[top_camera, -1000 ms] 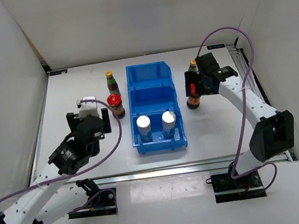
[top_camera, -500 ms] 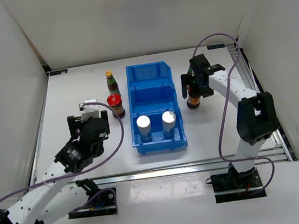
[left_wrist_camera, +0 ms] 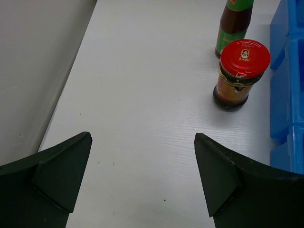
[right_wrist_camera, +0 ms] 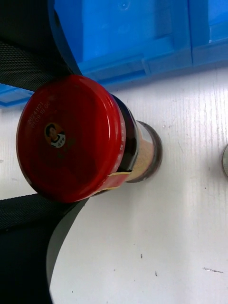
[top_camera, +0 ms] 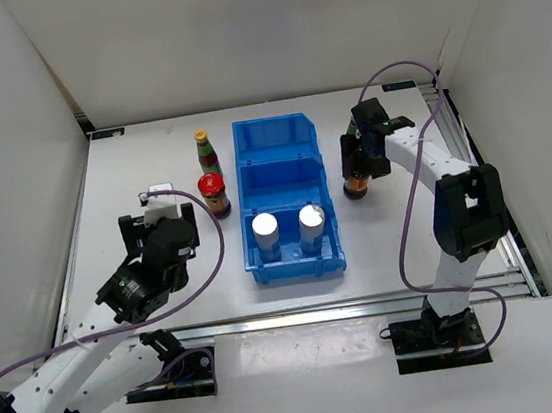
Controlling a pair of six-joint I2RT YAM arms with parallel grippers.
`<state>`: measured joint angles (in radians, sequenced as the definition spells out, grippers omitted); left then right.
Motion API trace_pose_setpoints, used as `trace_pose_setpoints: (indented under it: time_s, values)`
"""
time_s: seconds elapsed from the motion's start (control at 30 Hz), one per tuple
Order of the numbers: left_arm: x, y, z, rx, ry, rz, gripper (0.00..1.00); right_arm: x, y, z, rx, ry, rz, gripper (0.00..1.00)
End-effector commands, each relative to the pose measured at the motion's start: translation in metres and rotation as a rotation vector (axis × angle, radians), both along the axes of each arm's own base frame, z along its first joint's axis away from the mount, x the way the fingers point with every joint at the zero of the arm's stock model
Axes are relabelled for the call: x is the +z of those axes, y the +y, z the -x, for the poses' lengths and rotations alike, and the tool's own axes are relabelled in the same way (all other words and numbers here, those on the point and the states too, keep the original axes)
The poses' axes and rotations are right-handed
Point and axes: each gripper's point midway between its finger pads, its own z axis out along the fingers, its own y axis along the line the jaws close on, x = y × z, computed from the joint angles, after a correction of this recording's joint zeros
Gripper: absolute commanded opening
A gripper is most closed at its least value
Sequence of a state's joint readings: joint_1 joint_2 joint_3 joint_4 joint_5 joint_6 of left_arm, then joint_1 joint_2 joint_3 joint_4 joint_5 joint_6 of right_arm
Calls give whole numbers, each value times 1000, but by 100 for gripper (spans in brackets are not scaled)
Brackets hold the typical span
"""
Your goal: Organize the condiment bottles
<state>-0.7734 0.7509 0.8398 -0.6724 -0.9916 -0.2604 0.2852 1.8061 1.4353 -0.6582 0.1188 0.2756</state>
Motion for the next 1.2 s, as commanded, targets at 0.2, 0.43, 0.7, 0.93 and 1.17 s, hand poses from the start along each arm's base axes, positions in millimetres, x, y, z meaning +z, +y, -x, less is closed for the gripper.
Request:
trace_pose_setpoints:
  time_s: [0.2, 0.43, 0.7, 0.93, 1.17]
  values:
    - [0, 4, -1, 27, -7, -7, 100, 19, -3, -14, -9, -57, -27, 34]
    - [-4, 3, -2, 26, 6, -20, 100, 95, 8, -2, 33, -207, -48, 19]
    - [-8, -1, -4, 19, 25, -31, 100, 166, 64, 5, 160, -347, -81, 10]
    - [-7, 0, -4, 19, 18, -25, 100, 150, 119, -4, 262, -292, -91, 10]
    - [-4, 2, -3, 26, 8, -22, 100, 116, 143, 0, 309, -213, -84, 9]
